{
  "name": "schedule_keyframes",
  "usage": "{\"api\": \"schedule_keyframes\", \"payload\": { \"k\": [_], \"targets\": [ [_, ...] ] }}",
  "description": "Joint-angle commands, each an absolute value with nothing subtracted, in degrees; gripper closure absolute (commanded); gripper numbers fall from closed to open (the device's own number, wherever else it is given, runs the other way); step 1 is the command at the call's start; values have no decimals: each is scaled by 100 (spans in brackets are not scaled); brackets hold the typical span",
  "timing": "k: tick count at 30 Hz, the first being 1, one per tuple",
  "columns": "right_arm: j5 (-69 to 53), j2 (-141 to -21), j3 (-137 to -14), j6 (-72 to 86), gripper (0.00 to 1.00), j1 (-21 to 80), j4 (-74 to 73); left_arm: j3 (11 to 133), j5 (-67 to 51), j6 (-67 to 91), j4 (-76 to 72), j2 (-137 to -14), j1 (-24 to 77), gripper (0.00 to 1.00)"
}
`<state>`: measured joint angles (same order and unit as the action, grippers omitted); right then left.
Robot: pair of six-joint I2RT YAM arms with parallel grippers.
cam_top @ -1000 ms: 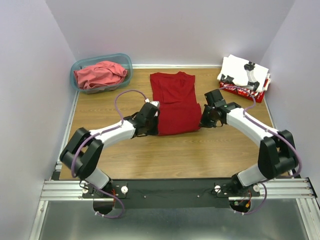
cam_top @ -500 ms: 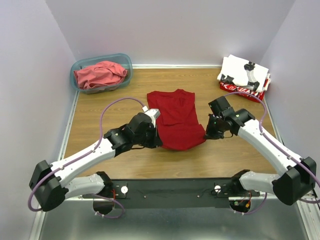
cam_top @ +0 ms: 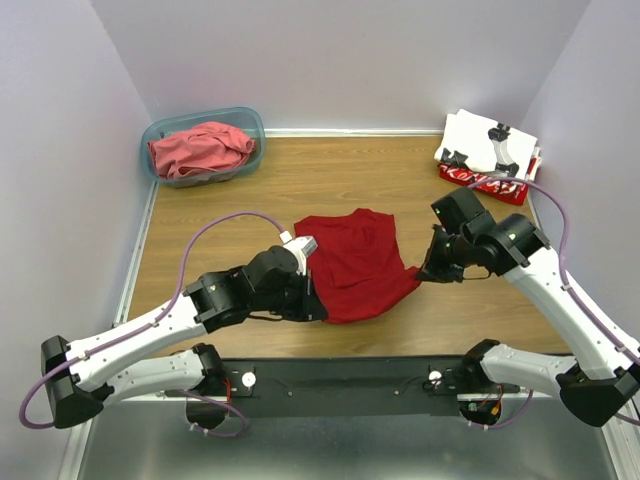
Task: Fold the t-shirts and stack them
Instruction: Fold the tshirt
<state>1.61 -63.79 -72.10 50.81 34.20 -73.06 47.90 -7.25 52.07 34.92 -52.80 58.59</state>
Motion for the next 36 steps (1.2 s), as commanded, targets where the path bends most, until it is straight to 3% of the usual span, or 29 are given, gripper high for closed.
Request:
{"api": "schedule_keyframes", "payload": {
  "k": [1, 10, 15, 36],
  "targets": [
    [404, -6223, -7584, 5431, 99, 3463, -7937, 5071, -695, 5809, 3797, -5080, 6020, 100],
    [1133, -6372, -8033, 5739, 99, 3454, -7673, 5396, -97, 5968, 3938, -5212, 6021, 100],
    [1476, -6530, -7683, 5766, 99, 3454, -6938, 5318, 325, 5898, 3815, -5273, 5898, 100],
    [2452, -7839, -7743, 5168, 100, 3314, -5670, 4483, -237, 4826, 2268, -5791, 4492, 100]
  ]
}}
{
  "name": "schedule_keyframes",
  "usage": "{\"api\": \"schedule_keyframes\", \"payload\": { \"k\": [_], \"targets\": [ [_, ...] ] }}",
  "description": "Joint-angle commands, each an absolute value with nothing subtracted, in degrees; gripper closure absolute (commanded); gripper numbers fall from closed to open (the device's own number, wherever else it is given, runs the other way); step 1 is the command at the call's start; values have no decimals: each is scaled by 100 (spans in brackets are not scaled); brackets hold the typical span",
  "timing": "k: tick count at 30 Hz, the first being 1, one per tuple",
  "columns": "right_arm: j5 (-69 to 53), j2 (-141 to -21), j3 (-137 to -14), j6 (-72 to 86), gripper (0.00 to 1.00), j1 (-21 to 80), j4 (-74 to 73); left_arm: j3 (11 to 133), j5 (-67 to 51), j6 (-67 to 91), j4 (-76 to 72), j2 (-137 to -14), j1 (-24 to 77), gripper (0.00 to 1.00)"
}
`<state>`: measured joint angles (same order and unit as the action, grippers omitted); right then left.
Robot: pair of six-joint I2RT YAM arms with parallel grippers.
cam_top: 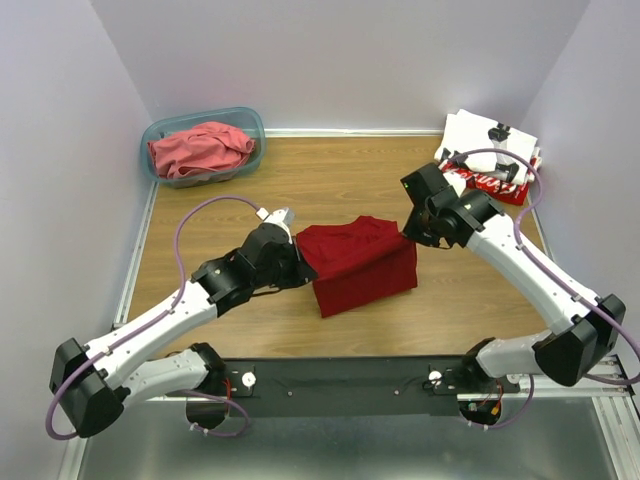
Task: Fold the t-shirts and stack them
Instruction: Fold the tshirt
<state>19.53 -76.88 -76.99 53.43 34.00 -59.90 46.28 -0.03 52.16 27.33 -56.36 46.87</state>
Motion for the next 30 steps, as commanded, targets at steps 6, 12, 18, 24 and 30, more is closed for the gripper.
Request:
{"api": "schedule_keyframes", "payload": {
  "k": [6, 12, 18, 24, 30],
  "targets": [
    [2382, -8374, -7752, 4782, 99, 3182, -5205, 4553, -237, 4421, 1908, -6318, 4071, 100],
    [2250, -9429, -8304, 4168, 99, 2682, -4423, 4675, -194, 3799, 1267, -7239, 3219, 100],
    [1671, -10775, -9744, 3648, 22, 2382, -4245, 5973, 368, 3375, 1660, -8138, 2462, 6],
    [1081, -10347, -9458, 3297, 1, 2364, -4079, 6224, 185, 3287, 1749, -7797, 2426, 2],
    [476, -9730, -8263, 2778, 0, 2066, -3613, 5266, -333, 3472, 1389, -7497, 2435, 2]
  ]
}}
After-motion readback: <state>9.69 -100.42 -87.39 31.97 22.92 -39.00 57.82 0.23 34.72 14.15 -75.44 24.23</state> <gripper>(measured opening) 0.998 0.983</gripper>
